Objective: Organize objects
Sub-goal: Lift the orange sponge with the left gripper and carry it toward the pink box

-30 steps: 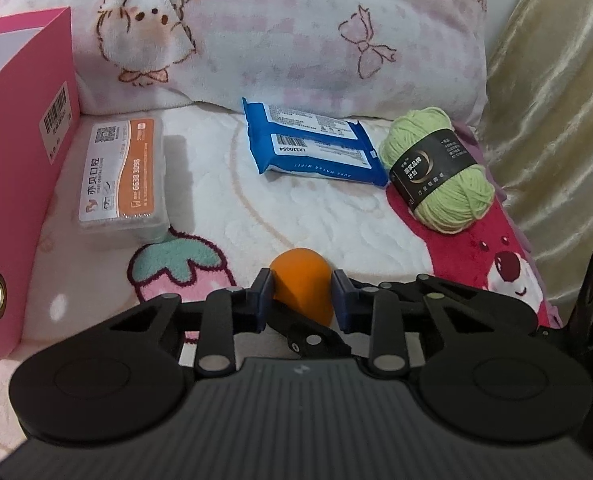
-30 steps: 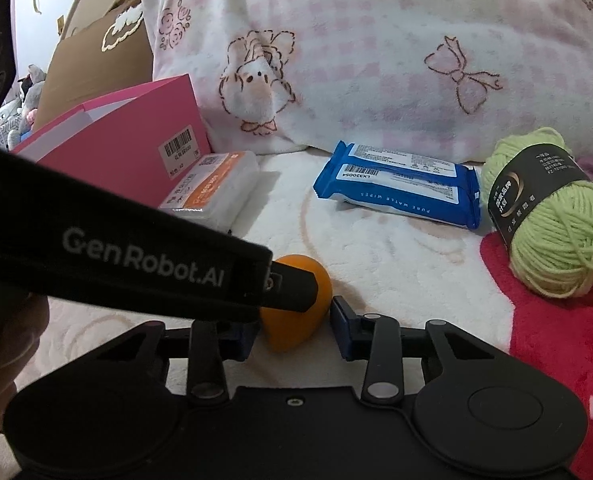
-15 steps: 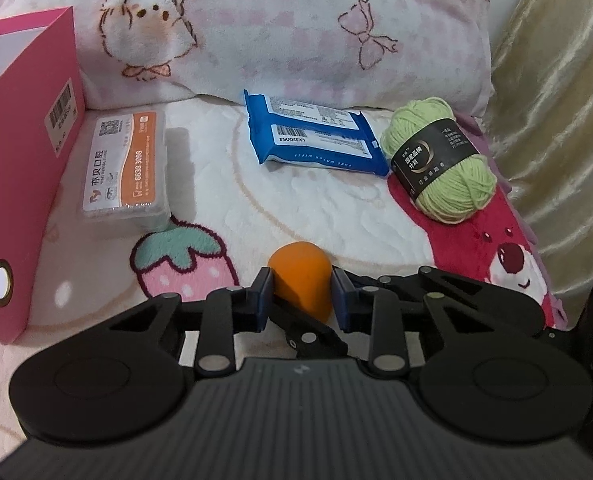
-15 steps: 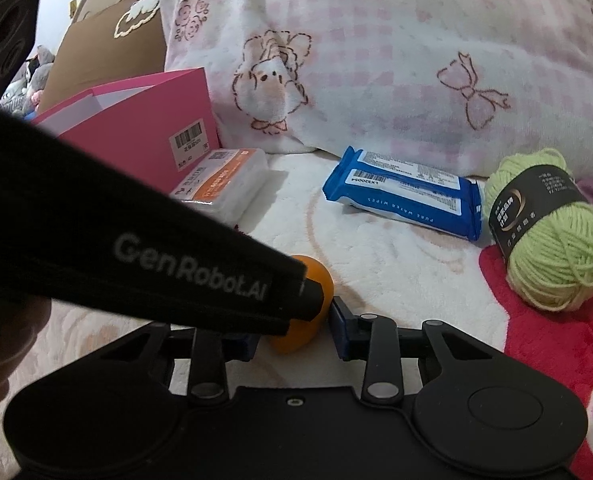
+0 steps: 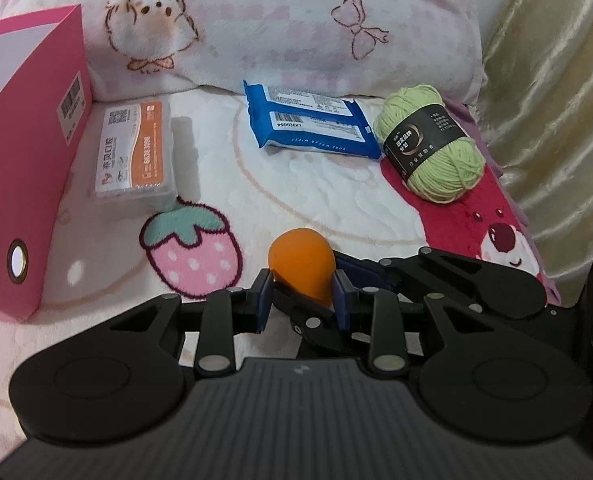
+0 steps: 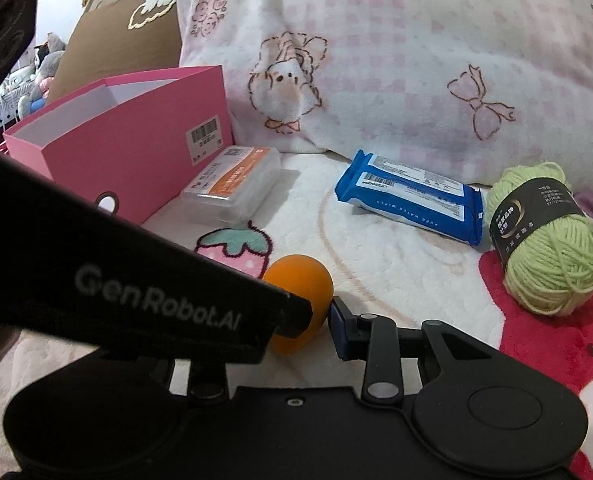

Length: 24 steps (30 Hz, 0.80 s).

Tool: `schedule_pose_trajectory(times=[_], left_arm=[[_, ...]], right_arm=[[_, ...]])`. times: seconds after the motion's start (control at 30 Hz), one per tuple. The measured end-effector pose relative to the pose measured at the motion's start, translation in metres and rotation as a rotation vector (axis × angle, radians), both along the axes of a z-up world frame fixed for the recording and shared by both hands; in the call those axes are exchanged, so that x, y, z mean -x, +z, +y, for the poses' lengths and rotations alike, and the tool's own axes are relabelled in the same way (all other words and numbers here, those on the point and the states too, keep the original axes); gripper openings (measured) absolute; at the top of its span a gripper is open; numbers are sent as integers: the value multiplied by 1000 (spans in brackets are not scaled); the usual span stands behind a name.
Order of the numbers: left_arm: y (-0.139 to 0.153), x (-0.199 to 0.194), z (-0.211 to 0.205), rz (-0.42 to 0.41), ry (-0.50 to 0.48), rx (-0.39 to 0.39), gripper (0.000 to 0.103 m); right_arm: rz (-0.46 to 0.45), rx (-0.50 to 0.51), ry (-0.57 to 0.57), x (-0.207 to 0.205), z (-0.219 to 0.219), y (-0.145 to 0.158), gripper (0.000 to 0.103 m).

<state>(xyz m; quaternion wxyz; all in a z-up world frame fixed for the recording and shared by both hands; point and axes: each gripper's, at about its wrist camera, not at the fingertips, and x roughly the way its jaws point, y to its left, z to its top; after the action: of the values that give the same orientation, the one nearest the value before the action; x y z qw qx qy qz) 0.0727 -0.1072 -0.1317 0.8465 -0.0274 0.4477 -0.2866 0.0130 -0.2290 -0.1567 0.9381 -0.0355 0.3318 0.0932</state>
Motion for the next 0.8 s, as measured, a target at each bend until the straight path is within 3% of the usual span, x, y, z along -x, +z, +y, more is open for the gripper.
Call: schedule_pose_trajectory(times=[0.17,0.33,0.47,0.8], left_arm=[[-3,2,12,24,18,41,30],[-1,7,17,31,9,28,30],[0,9,26,91,34,47,30],[11,25,43,152,86,-20,29]], right_arm=[[25,-29,27,4,2,0,39],[24,-13,52,10,10,2,39],[34,1,69,18,16,5,39],[101,-95,137,29,26,11,39]])
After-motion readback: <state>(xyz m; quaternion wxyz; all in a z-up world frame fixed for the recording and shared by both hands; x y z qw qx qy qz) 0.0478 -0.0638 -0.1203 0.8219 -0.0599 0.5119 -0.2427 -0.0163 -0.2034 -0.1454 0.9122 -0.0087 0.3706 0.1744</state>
